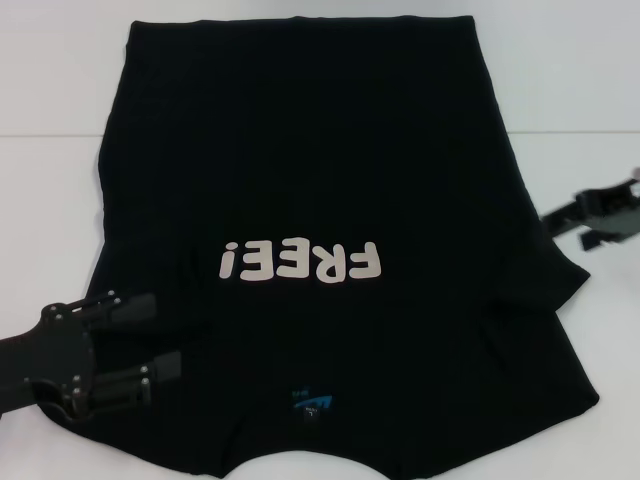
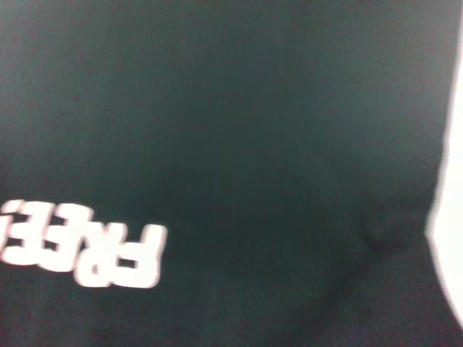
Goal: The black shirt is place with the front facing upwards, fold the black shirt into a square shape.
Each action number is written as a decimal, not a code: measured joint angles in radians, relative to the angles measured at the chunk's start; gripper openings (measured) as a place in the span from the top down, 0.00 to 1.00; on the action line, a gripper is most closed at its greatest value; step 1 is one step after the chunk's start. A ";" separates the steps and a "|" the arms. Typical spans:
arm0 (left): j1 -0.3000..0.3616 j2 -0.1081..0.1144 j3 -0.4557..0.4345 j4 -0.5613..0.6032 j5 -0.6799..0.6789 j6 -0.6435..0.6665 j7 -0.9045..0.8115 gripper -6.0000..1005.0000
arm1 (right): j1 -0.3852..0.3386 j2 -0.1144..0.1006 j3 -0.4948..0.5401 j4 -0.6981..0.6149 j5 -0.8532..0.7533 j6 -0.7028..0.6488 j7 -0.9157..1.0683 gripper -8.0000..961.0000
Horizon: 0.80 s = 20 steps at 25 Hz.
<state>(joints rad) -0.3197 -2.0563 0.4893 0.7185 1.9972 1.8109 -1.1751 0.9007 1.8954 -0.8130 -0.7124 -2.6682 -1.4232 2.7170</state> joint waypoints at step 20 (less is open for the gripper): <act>-0.002 0.003 0.004 -0.001 0.000 -0.010 0.000 0.20 | -0.010 0.012 0.009 0.093 -0.064 0.013 0.022 0.21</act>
<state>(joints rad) -0.3215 -2.0533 0.4929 0.7179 1.9972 1.8007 -1.1750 0.8911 1.9070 -0.8045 -0.6194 -2.7319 -1.4104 2.7393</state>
